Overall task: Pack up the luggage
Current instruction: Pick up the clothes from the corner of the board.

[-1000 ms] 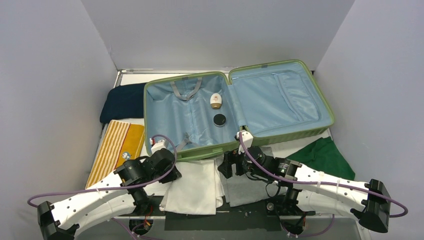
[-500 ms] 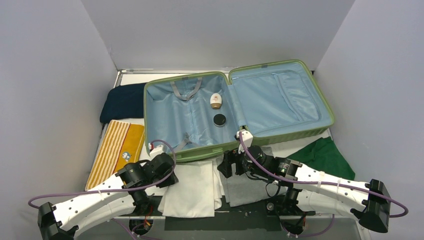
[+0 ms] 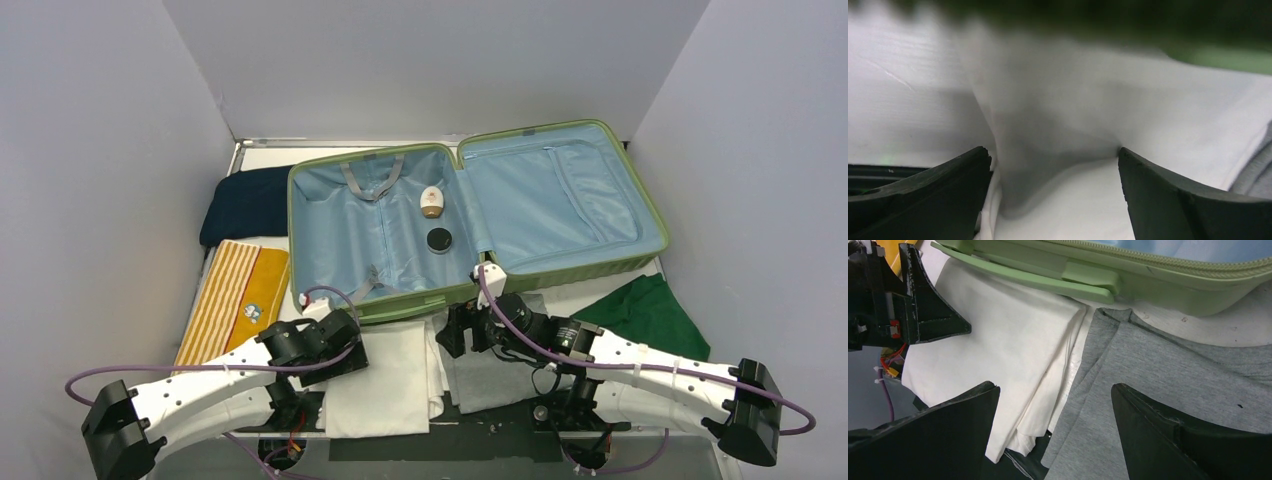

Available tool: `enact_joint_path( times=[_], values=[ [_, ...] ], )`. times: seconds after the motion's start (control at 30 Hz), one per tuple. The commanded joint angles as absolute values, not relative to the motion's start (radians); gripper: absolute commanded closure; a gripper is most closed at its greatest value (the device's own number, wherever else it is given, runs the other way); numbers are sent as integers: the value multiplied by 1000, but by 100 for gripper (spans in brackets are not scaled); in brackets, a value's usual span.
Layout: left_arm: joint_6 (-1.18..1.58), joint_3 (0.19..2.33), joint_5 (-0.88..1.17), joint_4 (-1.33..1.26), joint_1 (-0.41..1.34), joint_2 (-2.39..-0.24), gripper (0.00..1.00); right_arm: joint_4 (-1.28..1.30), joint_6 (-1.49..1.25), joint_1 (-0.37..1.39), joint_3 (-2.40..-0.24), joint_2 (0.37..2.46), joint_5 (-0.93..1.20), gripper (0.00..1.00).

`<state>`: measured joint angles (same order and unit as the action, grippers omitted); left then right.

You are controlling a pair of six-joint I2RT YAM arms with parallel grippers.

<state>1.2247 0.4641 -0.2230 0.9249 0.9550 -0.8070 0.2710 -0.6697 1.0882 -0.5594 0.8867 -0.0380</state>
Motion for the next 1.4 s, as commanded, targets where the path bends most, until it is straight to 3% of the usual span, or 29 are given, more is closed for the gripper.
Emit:
enact_joint_path(
  times=[0.0, 0.17, 0.4, 0.6, 1.07, 1.37],
  values=[
    [1256, 404, -141, 866, 962, -848, 3, 222, -679, 1097, -537, 852, -39, 15],
    [1250, 318, -44, 725, 962, -857, 7, 229, -689, 1097, -522, 832, -46, 16],
    [1243, 261, 0, 583, 964, -815, 51, 247, -685, 1096, -530, 837, -46, 15],
    [1219, 293, -1, 623, 963, -742, 100, 247, -678, 1096, -548, 858, -41, 15],
    [1129, 660, -40, 907, 964, -685, 100, 340, -524, 1095, -740, 857, 37, 15],
    [1099, 778, -54, 952, 963, -707, 100, 347, -493, 1095, -788, 852, 72, 15]
  ],
)
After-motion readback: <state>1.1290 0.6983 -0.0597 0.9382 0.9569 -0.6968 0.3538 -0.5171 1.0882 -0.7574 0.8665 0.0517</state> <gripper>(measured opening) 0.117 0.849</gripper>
